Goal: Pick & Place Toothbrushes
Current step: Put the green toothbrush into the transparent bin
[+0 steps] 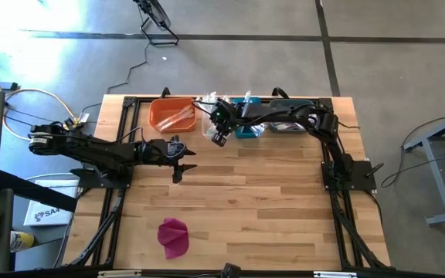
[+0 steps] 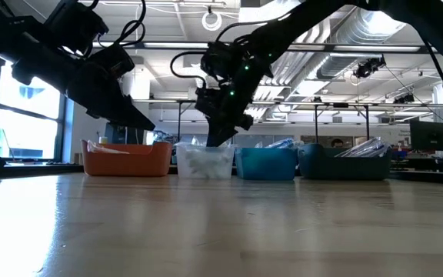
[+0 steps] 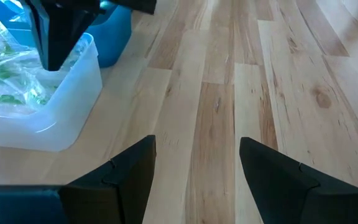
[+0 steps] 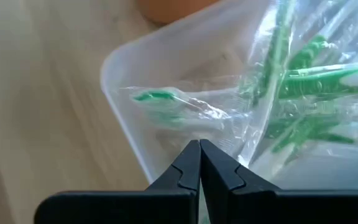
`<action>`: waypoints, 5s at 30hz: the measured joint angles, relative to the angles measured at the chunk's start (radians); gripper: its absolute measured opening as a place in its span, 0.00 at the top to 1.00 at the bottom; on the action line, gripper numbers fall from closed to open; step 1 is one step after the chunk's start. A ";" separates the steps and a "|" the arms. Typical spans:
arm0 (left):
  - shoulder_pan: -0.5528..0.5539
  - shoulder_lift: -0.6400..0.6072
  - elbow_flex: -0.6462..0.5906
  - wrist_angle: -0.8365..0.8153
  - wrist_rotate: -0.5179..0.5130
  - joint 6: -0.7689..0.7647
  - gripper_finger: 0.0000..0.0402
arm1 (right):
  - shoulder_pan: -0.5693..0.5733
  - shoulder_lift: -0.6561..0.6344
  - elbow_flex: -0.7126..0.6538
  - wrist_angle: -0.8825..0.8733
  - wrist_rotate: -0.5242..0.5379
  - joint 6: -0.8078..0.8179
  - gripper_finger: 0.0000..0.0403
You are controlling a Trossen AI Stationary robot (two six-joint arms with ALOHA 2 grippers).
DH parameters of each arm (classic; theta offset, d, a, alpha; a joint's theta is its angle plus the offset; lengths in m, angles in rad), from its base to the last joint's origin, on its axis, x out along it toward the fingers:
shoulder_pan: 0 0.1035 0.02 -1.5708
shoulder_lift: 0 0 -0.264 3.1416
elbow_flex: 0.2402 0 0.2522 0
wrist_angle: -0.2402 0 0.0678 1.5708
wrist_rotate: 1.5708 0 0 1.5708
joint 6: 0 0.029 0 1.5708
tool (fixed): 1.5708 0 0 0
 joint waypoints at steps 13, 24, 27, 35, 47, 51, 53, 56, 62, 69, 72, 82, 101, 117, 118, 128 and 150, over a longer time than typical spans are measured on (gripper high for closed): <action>0.000 0.000 0.000 0.004 0.000 0.000 0.43 | 0.001 -0.001 0.000 -0.083 0.014 0.003 1.00; 0.000 0.000 0.000 0.003 0.000 0.000 0.43 | 0.005 -0.032 0.000 0.038 -0.015 0.003 1.00; 0.000 0.000 0.000 0.003 -0.005 0.000 0.43 | 0.005 -0.032 0.000 0.117 -0.028 -0.004 1.00; 0.000 0.000 0.000 0.007 -0.015 0.000 0.43 | 0.032 -0.025 0.000 0.209 0.069 -0.077 1.00; 0.000 0.000 0.000 0.075 -0.023 0.034 0.43 | 0.028 -0.024 0.100 0.136 0.049 -0.068 1.00; 0.000 0.000 0.000 0.078 -0.026 0.034 0.43 | 0.014 -0.023 0.110 0.115 0.032 -0.061 1.00; 0.000 0.000 0.000 0.079 -0.029 0.030 0.43 | 0.008 -0.030 0.110 0.081 0.017 -0.042 1.00; 0.000 0.000 0.000 0.088 -0.043 -0.019 0.43 | 0.009 -0.078 0.108 -0.021 0.020 -0.047 1.00; 0.000 0.000 0.000 0.041 -0.043 -0.059 0.43 | 0.030 -0.220 0.090 -0.168 0.018 -0.048 1.00; 0.000 0.000 0.000 -0.010 -0.043 -0.060 0.43 | 0.050 -0.418 -0.162 -0.010 0.024 0.018 1.00; 0.000 0.000 0.000 -0.023 -0.043 -0.063 0.43 | 0.072 -0.503 -0.364 0.160 0.031 0.077 1.00; 0.000 0.000 0.000 -0.020 -0.043 -0.086 0.43 | 0.222 -0.784 -0.953 0.755 0.138 0.221 0.99; 0.000 0.000 0.000 0.163 -0.203 -0.169 0.43 | 0.081 -1.473 -1.294 0.798 0.039 0.031 0.99; 0.043 0.001 0.374 -0.472 -0.491 -0.266 0.59 | 0.075 -1.487 -1.416 0.830 -0.014 -0.054 0.99; 0.063 0.001 0.403 -0.513 -0.480 -0.266 0.62 | 0.075 -1.487 -1.416 0.827 -0.016 -0.058 0.99; 0.313 0.026 0.496 -0.701 -0.029 -0.170 0.91 | 0.074 -1.487 -1.416 0.870 -0.016 -0.097 0.99; 0.544 0.377 0.632 -0.580 0.130 -0.104 0.99 | 0.018 -1.486 -1.416 0.900 -0.011 -0.103 0.99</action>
